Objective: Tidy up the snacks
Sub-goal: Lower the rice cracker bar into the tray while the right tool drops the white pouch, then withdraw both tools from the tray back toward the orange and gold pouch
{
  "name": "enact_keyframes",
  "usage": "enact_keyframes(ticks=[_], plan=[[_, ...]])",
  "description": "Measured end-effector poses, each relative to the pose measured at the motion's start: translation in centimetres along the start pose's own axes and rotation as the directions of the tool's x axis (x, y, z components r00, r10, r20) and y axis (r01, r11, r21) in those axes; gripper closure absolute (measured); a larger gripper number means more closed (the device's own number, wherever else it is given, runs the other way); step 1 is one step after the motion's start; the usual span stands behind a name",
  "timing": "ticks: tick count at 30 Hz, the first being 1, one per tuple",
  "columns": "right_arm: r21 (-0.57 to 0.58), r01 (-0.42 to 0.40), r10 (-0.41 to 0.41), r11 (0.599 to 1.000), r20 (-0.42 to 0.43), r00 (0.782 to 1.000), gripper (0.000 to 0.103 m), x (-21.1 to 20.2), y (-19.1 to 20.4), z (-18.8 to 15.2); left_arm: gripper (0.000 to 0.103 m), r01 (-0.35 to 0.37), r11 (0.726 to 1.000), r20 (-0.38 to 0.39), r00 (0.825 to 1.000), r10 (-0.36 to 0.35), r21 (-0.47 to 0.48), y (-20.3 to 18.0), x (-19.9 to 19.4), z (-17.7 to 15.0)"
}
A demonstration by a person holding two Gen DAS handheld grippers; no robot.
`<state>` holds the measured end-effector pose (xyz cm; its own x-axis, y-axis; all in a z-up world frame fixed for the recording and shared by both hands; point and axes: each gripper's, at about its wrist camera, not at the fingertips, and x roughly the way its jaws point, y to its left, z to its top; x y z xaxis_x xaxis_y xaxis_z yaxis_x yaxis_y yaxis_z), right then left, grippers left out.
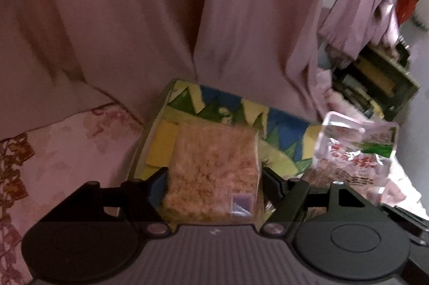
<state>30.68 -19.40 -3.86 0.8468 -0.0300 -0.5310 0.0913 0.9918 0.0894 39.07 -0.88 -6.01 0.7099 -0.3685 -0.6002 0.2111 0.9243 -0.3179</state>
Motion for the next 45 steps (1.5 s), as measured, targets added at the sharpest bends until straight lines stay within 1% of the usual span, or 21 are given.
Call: enact_keyframes(ticks=[2,4,5,6,8,12,18,19,20,21,23,26,29,32,36,39,45], plan=[[-0.021,0.007,-0.007,1.0,0.0,1.0,0.079,-0.2,0.1,-0.1,0.025,-0.013,1.0,0.003,1.0,0.013,0.026,-0.5,-0.1,-0.1],[-0.054,0.02,-0.02,0.998,0.004,1.0,0.075,-0.6,0.3,-0.3,0.023,-0.02,0.999,0.005,1.0,0.02,0.05,-1.0,-0.3,-0.2],[-0.068,0.024,-0.024,0.997,0.007,1.0,0.071,-0.8,0.3,-0.3,0.021,-0.023,0.998,0.007,1.0,0.023,0.057,-1.1,-0.5,-0.2],[-0.081,0.035,-0.034,0.996,0.01,0.999,0.068,-1.0,0.2,-0.2,0.02,-0.024,0.998,0.009,1.0,0.023,0.059,-1.3,-0.6,-0.1],[-0.092,0.054,-0.053,0.994,0.018,0.998,0.059,-1.6,-0.1,0.0,0.017,-0.021,0.998,0.012,1.0,0.021,0.061,-1.6,-1.0,-0.1],[-0.09,0.063,-0.061,0.994,0.034,0.998,0.051,-3.3,-1.2,0.5,0.012,-0.026,0.998,0.031,0.999,0.024,0.063,-2.0,-2.5,0.3],[-0.105,0.078,-0.07,0.991,0.077,0.995,0.035,-7.3,-2.4,0.4,0.006,-0.04,0.996,0.062,0.997,0.035,0.08,-2.9,-5.3,0.1],[-0.101,0.078,-0.07,0.992,0.084,0.994,0.03,-7.9,-2.5,0.3,0.005,-0.044,0.996,0.069,0.997,0.038,0.084,-3.0,-5.8,0.0],[-0.095,0.078,-0.069,0.992,0.093,0.993,0.027,-8.6,-2.7,0.2,0.004,-0.047,0.995,0.079,0.996,0.04,0.087,-3.2,-6.4,-0.2],[-0.091,0.077,-0.067,0.993,0.103,0.992,0.025,-9.3,-2.9,0.1,0.003,-0.05,0.995,0.093,0.995,0.041,0.089,-3.3,-7.0,-0.4],[-0.082,0.078,-0.067,0.994,0.13,0.989,0.017,-10.9,-3.2,-0.2,0.0,-0.053,0.994,0.123,0.992,0.042,0.09,-3.6,-8.4,-0.8],[-0.064,0.081,-0.07,0.995,0.169,0.983,0.008,-13.3,-3.6,-0.7,0.0,-0.058,0.995,0.162,0.986,0.044,0.081,-4.1,-10.7,-1.5],[-0.043,0.072,-0.062,0.997,0.191,0.98,0.004,-15.5,-4.0,-1.5,0.0,-0.059,0.995,0.185,0.982,0.044,0.08,-4.7,-12.7,-2.4],[-0.026,0.066,-0.06,0.997,0.205,0.977,0.001,-17.5,-4.3,-2.3,0.0,-0.076,0.992,0.209,0.976,0.053,0.102,-5.3,-14.8,-3.6],[-0.011,0.066,-0.062,0.998,0.215,0.975,0.001,-19.9,-4.6,-3.4,0.0,-0.117,0.985,0.228,0.97,0.086,0.123,-5.8,-17.8,-6.0],[-0.003,0.061,-0.059,0.998,0.215,0.975,0.001,-21.8,-4.8,-4.3,0.0,-0.139,0.981,0.227,0.968,0.105,0.138,-5.9,-19.8,-8.0],[0.003,0.046,-0.045,0.999,0.219,0.975,0.001,-25.3,-4.9,-5.8,0.0,-0.169,0.977,0.226,0.964,0.137,0.132,-6.2,-23.0,-10.6]])
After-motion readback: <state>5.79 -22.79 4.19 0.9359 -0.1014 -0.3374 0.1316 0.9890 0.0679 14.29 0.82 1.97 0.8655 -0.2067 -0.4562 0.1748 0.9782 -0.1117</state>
